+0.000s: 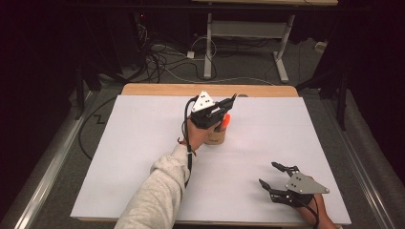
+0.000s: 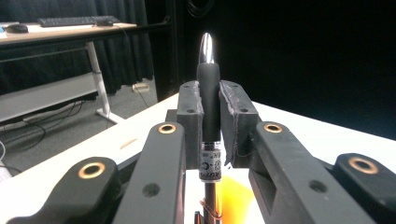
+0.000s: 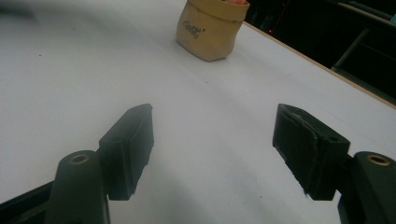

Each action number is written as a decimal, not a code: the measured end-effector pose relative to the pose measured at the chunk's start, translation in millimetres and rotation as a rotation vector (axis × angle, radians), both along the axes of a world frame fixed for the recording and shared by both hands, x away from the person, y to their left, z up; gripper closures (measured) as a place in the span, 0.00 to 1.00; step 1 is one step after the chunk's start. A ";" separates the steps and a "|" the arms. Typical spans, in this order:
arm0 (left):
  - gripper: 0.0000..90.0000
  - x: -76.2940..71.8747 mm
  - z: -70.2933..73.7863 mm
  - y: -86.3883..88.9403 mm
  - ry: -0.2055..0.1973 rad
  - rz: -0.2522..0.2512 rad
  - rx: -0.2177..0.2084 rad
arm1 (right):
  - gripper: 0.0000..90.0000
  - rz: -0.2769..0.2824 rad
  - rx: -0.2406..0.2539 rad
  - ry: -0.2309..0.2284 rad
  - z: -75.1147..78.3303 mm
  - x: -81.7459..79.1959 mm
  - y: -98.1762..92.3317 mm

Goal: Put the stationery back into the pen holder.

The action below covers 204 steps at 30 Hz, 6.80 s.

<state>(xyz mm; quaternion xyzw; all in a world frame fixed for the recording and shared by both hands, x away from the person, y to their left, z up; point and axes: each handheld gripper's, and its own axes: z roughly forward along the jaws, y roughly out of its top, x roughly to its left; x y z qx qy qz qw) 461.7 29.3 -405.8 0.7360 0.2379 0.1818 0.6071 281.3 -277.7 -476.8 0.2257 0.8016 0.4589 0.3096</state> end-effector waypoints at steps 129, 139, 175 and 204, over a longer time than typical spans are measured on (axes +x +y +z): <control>0.23 -109.3 -11.2 45.1 -0.238 0.013 0.461 | 0.33 -0.007 -0.012 -0.001 1.2 -2.3 1.5; 0.23 -120.3 -11.9 49.4 -0.257 0.005 0.476 | 0.33 -0.007 -0.017 -0.004 0.9 -2.5 2.3; 0.22 -150.4 -31.5 87.6 -0.269 0.024 0.508 | 0.33 -0.011 -0.028 -0.002 0.8 -2.9 5.0; 0.19 -162.3 -68.8 148.5 -0.132 0.099 0.536 | 0.33 -0.029 -0.021 -0.002 1.4 -0.7 1.1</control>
